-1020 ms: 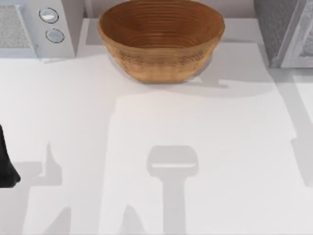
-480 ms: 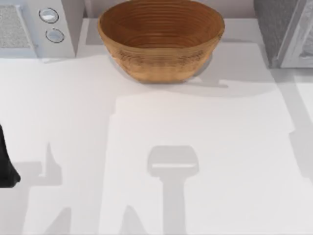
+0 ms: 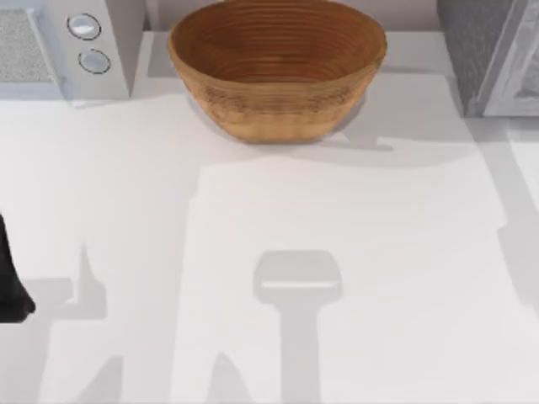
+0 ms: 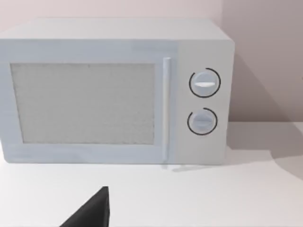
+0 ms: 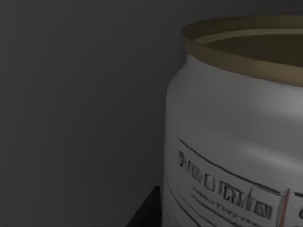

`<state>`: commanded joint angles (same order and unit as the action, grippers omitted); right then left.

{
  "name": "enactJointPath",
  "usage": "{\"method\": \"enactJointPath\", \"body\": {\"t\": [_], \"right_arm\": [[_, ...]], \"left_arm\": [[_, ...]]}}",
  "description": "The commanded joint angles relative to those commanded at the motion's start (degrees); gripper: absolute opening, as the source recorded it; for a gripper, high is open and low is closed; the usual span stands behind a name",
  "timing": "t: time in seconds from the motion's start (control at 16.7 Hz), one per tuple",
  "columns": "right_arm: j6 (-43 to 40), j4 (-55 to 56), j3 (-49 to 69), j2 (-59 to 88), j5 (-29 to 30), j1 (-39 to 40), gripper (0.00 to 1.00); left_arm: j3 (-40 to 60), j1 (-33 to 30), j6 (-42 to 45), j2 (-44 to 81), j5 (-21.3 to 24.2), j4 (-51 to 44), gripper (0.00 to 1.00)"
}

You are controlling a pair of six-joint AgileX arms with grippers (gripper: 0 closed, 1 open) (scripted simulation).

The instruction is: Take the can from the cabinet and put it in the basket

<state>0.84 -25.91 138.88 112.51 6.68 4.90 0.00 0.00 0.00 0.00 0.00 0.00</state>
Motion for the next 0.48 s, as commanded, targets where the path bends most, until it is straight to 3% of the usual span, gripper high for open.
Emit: {"method": "enactJointPath", "body": {"t": [0.24,0.48], "right_arm": [[0.0,0.0,0.0,0.0,0.0,0.0,0.02],[0.0,0.0,0.0,0.0,0.0,0.0,0.0]], "left_arm": [[0.0,0.0,0.0,0.0,0.0,0.0,1.0],[0.0,0.0,0.0,0.0,0.0,0.0,1.0]]}}
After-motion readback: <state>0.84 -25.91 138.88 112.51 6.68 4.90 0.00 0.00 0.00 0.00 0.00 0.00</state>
